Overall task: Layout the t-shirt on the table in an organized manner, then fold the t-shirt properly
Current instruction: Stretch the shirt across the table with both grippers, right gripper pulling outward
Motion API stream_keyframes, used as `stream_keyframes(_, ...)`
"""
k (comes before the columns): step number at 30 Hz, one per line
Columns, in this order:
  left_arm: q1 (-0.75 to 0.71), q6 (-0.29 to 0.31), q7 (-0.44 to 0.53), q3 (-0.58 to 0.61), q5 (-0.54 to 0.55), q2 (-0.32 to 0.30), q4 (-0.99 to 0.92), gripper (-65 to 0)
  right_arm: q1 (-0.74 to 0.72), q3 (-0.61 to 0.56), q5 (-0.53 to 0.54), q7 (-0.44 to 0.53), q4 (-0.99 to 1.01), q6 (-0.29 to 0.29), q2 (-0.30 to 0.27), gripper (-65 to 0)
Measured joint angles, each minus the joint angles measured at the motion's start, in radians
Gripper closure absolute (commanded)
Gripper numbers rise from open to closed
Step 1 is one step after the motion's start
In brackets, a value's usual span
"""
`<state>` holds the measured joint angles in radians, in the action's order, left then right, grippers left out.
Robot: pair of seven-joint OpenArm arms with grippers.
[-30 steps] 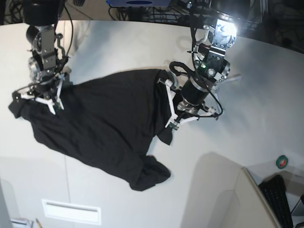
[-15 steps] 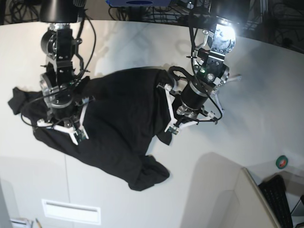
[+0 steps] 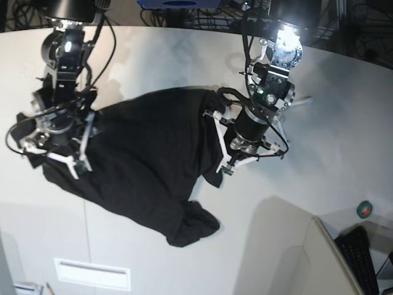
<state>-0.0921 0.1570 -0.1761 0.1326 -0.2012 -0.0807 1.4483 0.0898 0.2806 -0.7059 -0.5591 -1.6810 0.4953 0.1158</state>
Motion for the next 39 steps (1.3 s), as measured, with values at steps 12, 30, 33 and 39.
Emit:
stream_keyframes(12,0.005,-0.002,-0.002,-0.155,0.006,0.081,0.000,0.0,-0.167,0.318,0.262,-0.318,0.002,0.025,0.000,-56.3)
stream_keyframes(30,-0.011,-0.001,-0.003,-0.158,0.006,0.081,0.000,0.0,-0.338,0.686,0.303,-0.421,0.288,0.023,-0.002,-53.1)
stream_keyframes(33,-0.011,-0.001,-0.003,-0.158,0.006,0.080,0.000,0.0,-0.343,0.697,0.304,-0.357,0.289,0.025,0.000,-53.1)
stream_keyframes(39,-0.012,-0.001,-0.003,-0.158,0.002,0.079,0.000,0.0,-0.346,0.697,0.333,-0.328,0.362,0.026,-0.008,-53.0)
